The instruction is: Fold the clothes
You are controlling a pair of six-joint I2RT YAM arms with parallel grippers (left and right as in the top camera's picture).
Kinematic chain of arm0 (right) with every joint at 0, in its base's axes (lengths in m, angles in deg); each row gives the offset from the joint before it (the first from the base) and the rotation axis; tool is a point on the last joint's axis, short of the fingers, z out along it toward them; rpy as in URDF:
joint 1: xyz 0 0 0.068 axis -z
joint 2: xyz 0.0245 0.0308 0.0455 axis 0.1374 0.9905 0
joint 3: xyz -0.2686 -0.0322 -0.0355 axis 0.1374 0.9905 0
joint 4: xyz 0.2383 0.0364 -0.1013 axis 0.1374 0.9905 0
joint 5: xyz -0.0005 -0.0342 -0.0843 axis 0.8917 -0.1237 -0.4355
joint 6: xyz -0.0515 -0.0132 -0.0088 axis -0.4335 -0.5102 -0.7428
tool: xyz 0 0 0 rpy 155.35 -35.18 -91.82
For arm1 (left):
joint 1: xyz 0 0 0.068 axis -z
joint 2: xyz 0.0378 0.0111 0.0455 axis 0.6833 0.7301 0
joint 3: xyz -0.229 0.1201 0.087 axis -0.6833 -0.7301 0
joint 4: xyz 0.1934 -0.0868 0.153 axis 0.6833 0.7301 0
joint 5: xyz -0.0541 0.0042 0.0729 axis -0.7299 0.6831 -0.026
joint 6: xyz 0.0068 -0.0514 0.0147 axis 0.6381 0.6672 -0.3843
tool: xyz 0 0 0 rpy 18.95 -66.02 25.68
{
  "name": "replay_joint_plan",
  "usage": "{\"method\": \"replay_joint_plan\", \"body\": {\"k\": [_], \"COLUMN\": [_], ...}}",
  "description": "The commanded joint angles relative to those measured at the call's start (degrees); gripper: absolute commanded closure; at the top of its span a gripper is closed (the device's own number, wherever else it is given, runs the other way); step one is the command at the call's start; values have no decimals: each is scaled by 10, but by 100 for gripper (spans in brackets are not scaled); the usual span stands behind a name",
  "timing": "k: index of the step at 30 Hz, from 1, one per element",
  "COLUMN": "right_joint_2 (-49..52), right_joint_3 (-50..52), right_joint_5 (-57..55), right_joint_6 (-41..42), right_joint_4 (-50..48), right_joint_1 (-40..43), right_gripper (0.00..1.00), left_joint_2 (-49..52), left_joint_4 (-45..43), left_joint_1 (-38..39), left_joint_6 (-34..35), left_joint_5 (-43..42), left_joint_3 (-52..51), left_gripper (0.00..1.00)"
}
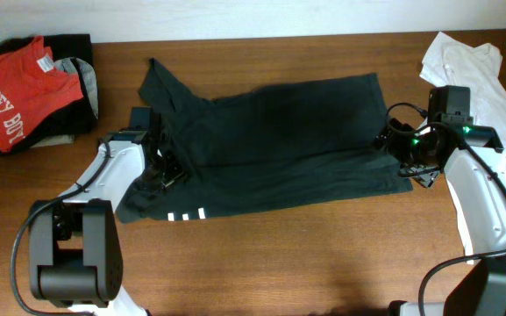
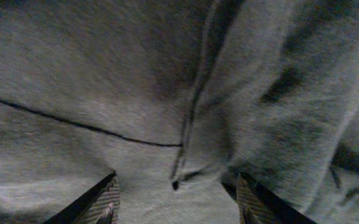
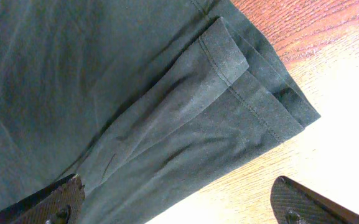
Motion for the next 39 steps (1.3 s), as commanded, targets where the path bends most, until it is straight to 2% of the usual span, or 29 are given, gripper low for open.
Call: {"method": "replay_joint_plan", "body": {"k": [1,5,11,15,18,21,28,32,33,36,39], "right_joint_2": [2,2,2,2,2,2,2,2,2,2,2], "right_joint_3": [3,3,3,3,3,3,3,3,3,3,3], "right_joint_5": [-10,-10,-10,-10,-10,-10,-10,-10,-10,-10,-10], "right_joint_6": [-6,-6,-6,-6,-6,-6,-6,-6,-6,-6,-6], "right_joint_4": [0,0,0,-1,-1,-1,0,0,0,0,0], "right_joint_1": [-4,-4,-4,-4,-4,-4,-4,-4,-4,-4,-4], "right_gripper": [1,1,1,1,1,2,1,1,1,1,1], "left_joint_2": [8,11,35,35,35,35,35,36,36,36,36], "left_joint_4": [-8,-42,-90,-86,-43,-26,-26,-26,-27,-28,-37], "left_joint_1": [-2,-2,-2,-2,-4,-4,-3,6,5,5,5], "left_joint_6": [-11,-11,-27,-34,-36,-36,-48,-48,-48,-48,-49], "left_joint_5": [23,4,-54,-57,-26,-33,-44,-44,-43,-43,-56], "left_joint_3": [1,1,2,5,26,37,39,39,39,39,46], "left_gripper": [41,42,56,57,57,57,78,79,87,98,99]}}
